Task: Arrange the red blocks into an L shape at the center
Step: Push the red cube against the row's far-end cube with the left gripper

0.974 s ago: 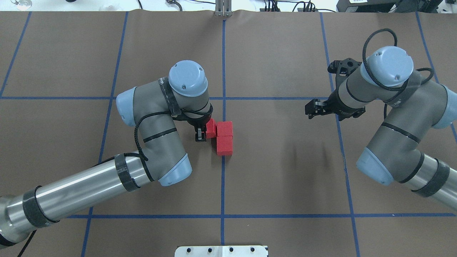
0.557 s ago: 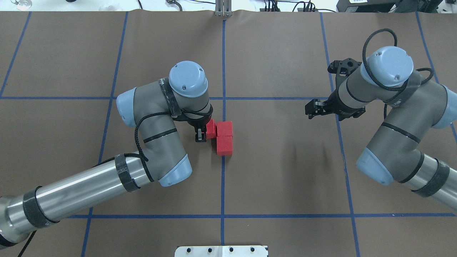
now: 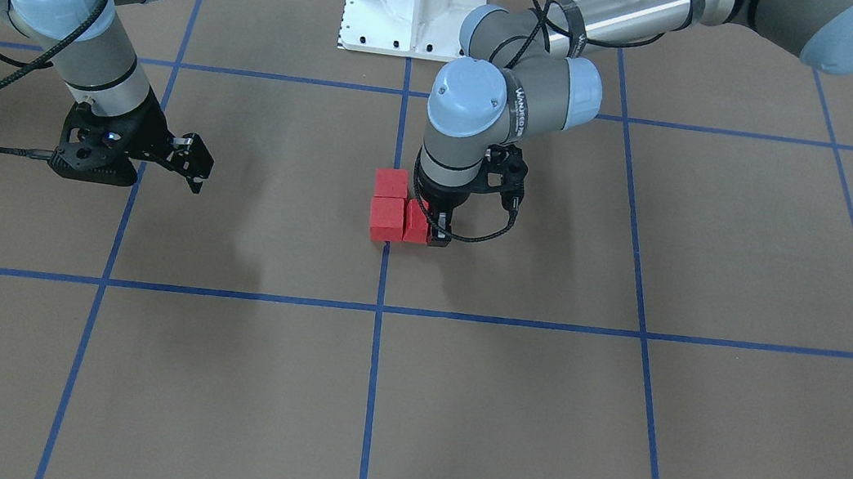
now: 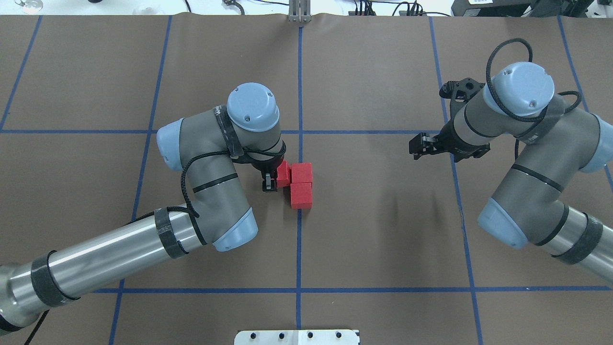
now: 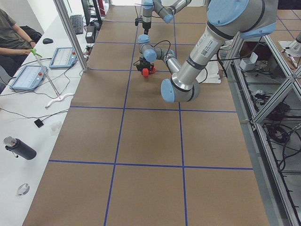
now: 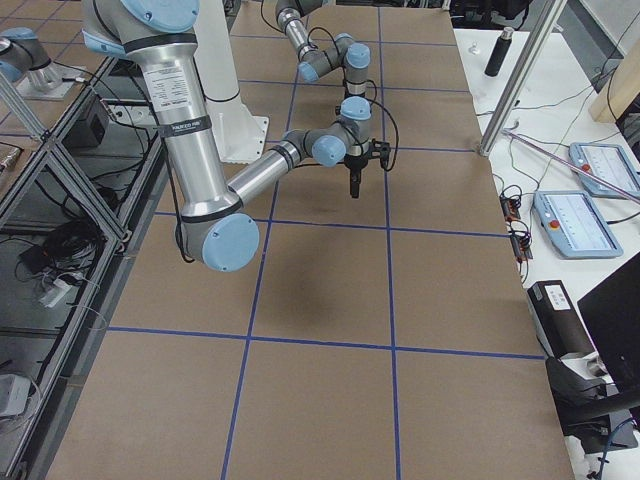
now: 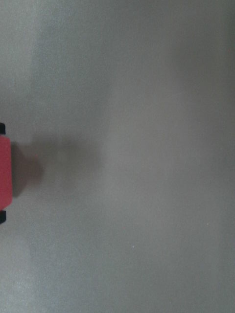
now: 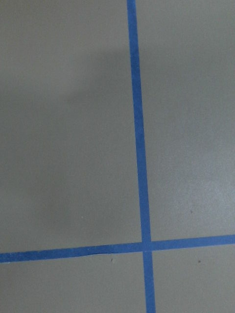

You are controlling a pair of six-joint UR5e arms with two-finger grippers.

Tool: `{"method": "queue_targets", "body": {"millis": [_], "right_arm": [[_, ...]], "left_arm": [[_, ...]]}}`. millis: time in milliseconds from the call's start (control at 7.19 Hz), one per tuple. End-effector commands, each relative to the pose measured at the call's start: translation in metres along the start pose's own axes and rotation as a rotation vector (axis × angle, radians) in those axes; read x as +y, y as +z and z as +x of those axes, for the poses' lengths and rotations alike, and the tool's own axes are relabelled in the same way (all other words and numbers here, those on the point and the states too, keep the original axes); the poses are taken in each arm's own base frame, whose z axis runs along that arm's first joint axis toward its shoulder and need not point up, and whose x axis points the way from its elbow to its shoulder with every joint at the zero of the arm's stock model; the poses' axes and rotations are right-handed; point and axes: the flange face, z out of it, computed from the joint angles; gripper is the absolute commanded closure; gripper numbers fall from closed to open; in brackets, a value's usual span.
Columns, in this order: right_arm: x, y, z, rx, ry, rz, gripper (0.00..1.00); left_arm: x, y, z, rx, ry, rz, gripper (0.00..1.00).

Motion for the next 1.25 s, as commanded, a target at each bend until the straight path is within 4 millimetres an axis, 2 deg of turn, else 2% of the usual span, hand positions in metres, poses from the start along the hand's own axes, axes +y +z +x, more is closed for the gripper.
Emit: {"method": "queue_targets", "body": {"millis": [0,278,417,557,696,1113], "right_arm": [[0.0,-0.0001,-0.0001,0.0,0.0,0.0,0.0],[0.0,-0.0001,-0.0001,0.0,0.0,0.0,0.0],[0.0,-0.0001,-0.0001,0.0,0.0,0.0,0.0],[0.0,-0.0001,-0.0001,0.0,0.0,0.0,0.0],[0.0001,-0.0007,-0.0004,-0.001,-0.001,0.001,0.0],[0.0007,-0.0028,-0.0014,-0.005,-0.003,0.003,0.0]], "left_arm": [[0.0002,-0.0007,-0.0003,0.0,0.004,0.0,1.0],[0.0002,-0.0007,-0.0003,0.0,0.007,-0.001,1.0],[0.0002,-0.0007,-0.0003,0.0,0.011,-0.001,0.97],[0.001,-0.0013,-0.0004,-0.001,0.012,-0.001,0.12],[0.0002,-0.001,-0.0006,-0.004,0.008,0.007,0.0],[0.005,-0.0073,-0.0017,-0.002,0.013,-0.004,0.0]]}}
